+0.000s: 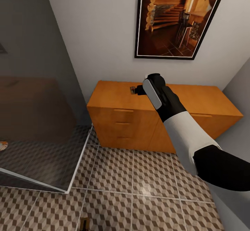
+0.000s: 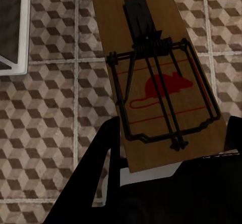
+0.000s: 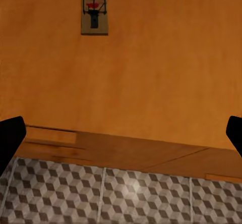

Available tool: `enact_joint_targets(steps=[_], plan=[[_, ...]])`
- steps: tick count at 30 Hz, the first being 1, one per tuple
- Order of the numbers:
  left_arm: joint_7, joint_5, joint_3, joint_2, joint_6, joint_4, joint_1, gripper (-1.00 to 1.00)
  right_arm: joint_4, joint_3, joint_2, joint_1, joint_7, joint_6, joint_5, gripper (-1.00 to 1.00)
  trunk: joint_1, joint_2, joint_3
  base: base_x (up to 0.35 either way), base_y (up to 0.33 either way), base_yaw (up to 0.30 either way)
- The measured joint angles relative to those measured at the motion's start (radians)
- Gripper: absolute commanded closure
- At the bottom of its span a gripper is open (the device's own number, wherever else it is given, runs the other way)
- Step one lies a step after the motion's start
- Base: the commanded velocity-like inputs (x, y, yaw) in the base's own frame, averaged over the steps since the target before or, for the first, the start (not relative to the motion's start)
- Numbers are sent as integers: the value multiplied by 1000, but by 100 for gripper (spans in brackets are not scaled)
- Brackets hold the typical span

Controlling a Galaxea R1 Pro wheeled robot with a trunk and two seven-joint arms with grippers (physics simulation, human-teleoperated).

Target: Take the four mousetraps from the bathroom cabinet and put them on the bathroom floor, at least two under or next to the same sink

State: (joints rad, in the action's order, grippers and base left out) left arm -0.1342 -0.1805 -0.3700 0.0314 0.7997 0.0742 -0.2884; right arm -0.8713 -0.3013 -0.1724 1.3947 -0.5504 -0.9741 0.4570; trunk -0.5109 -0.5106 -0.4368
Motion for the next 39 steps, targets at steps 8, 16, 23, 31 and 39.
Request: enact_joint_targets(steps=[8,16,23,31,39], plan=[[0,0,0,0,0,0,0,100,0,23,5,0,6,0,17,-100,0,0,0,103,57,0],[0,0,0,0,0,0,0,100,0,79,7,0,40,0,19,-100,0,0,0,170,115,0],[0,0,0,0,0,0,0,100,0,84,8,-1,51,0,19,-100,0,0,0,201,153,0],[0,0,0,0,0,0,0,100,5,84,8,-2,51,17,12,-100,0,0,0,137,111,0],[0,0,0,0,0,0,0,100,49,83,23,-4,47,22,0,-100,0,0,-1,17,13,0]])
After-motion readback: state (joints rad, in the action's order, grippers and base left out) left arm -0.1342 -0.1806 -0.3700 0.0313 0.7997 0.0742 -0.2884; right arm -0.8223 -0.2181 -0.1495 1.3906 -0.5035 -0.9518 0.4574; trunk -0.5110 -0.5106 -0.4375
